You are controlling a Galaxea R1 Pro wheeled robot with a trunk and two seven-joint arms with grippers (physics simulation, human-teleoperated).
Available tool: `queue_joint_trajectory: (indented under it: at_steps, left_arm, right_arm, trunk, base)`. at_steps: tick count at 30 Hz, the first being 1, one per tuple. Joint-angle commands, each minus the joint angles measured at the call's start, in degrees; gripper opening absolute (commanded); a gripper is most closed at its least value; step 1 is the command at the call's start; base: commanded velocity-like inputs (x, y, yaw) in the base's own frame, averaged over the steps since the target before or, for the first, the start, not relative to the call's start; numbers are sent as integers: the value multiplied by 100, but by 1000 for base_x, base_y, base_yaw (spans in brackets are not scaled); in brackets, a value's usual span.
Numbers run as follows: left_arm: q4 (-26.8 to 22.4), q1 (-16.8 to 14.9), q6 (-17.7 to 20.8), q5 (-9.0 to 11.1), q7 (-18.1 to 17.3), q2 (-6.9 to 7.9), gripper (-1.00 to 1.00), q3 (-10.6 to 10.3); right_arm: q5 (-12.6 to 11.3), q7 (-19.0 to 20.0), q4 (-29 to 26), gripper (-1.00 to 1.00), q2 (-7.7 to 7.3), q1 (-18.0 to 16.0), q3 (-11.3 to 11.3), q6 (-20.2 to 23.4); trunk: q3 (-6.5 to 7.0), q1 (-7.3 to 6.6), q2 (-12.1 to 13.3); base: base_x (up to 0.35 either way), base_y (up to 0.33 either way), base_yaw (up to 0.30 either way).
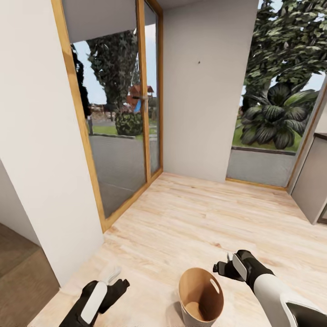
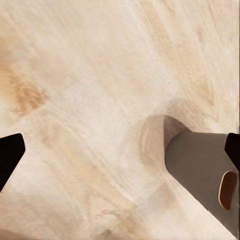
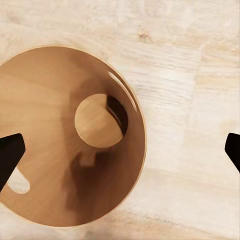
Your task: Put the three can of soda from the living room inside the tash can in the kitchen.
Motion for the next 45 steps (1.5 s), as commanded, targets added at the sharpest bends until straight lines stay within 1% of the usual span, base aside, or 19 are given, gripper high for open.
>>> queue_joint_trajectory:
  at_steps: [1, 3, 7, 11, 16, 26, 31, 33, 35, 42, 44, 45]
  left_arm:
    - [-40, -3, 13, 99, 2, 0, 100, 35]
    - [-74, -6, 26, 183, 3, -5, 100, 60]
    - [-105, -11, 40, 246, 4, -20, 100, 67]
    - [-111, -15, 44, 242, 16, -25, 100, 66]
    - [-110, -13, 44, 260, 24, 15, 100, 78]
    - [-110, -25, 51, 286, -9, 45, 100, 113]
    - [-46, -453, 210, 278, -16, 27, 100, 111]
    - [117, -669, 274, 274, -19, 12, 100, 111]
    - [267, -814, 299, 278, -25, 6, 100, 109]
    - [403, -862, 281, 280, -25, -35, 100, 75]
    - [417, -861, 274, 280, -28, -41, 100, 70]
    - [423, -861, 270, 280, -29, -45, 100, 66]
  right_arm:
    - [0, 0, 0, 100, -1, 0, 0, 1]
    - [0, 1, 0, 100, -4, 0, 0, 2]
    - [0, -1, 0, 100, -6, 0, 0, 2]
    - [0, -1, 0, 100, -6, 0, 0, 2]
    - [0, -6, 0, 100, -6, 0, 0, -2]
    - [-9, -8, 0, 100, -19, 0, 0, -2]
    - [-7, -8, 0, 100, -23, 0, -5, -1]
    - [-5, -8, -3, 100, -26, -3, -7, 1]
    - [-4, -11, -7, 100, -57, -18, -8, 2]
    - [-9, -18, -9, 100, -114, -91, -9, 5]
    - [-11, -21, -9, 100, -154, -138, -9, 68]
    - [-23, -20, -7, 100, -188, -222, -9, 199]
  trunk:
    - [-18, 23, -41]
    - [-54, 66, -122]
    - [-126, 154, -282]
    - [-198, 242, -443]
    - [-288, 352, -643]
    - [-467, 572, -1044]
    - [-557, 681, -1245]
    - [-593, 725, -1325]
    - [-629, 769, -1405]
    - [-784, 787, -1414]
    - [-828, 793, -1417]
    - [-850, 795, -1419]
  base:
    - [13, 0, 0]
    - [9, 0, 0]
    - [3, 0, 0]
    - [0, 0, 0]
    - [0, 0, 0]
    - [0, 0, 0]
    - [0, 0, 0]
    - [0, 0, 0]
    - [0, 0, 0]
    - [0, 0, 0]
    - [0, 0, 0]
    - [0, 0, 0]
